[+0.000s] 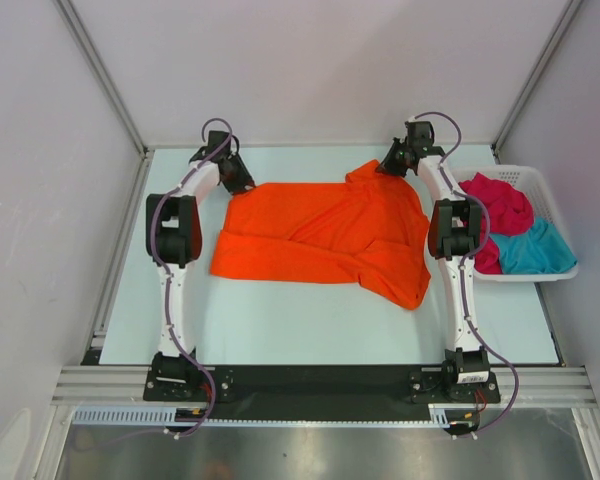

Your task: Fold and stack the t-shirts

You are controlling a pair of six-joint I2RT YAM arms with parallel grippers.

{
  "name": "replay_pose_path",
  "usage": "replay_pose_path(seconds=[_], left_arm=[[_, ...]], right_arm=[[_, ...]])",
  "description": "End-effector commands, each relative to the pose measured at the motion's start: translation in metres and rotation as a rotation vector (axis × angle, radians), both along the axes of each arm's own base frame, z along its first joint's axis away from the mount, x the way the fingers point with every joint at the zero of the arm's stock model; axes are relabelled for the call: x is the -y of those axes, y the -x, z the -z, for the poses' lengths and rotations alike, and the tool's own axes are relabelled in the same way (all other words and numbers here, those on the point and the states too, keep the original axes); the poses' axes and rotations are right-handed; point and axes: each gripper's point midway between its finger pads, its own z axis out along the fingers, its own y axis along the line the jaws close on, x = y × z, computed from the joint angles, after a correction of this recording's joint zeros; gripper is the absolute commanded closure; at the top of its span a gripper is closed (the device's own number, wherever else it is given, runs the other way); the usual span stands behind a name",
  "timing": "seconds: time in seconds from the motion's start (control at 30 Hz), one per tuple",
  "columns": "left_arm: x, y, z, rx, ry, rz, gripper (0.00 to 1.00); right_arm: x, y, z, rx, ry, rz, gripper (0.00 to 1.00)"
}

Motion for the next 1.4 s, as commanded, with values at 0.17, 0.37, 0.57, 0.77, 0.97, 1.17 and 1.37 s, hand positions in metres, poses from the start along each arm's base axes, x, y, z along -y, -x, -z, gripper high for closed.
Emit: replay_pose_path(seconds=[0.17,0.37,0.57,0.77,0.97,1.17,1.37], left_arm=[[-0.035,-0.006,-0.028,0.035,-0.146,-0.089,0.47],[-0.064,0.002,-0.033,0.018,-0.228,-0.139,0.4],[-0.068,0.009,-0.021,-0.014,-0.234,-0.151,0.39],[-0.076,0.006,-0.034,0.024,-0.265,-0.18,0.38],[-0.088,0.01,-0.035,0.019,-0.28,-0.204,0.39],[-0.093,0.012,-0.049,0.082,-0.285,-0.248,0.38],[-0.091,0.017,-0.03,0.042,-0.273,-0.239,0.39]], right_arm=[[0.004,0.011,-0.019,-0.011,0.054,-0.011,1.0],[0.0,0.013,-0.02,-0.013,0.053,-0.018,1.0],[-0.001,0.014,-0.019,-0.015,0.056,-0.02,1.0],[0.003,0.014,-0.02,-0.015,0.071,-0.019,1.0],[-0.002,0.015,-0.017,-0.019,0.068,-0.024,1.0],[-0.004,0.016,-0.011,-0.03,0.069,-0.027,1.0],[-0.004,0.017,-0.01,-0.031,0.069,-0.027,1.0]])
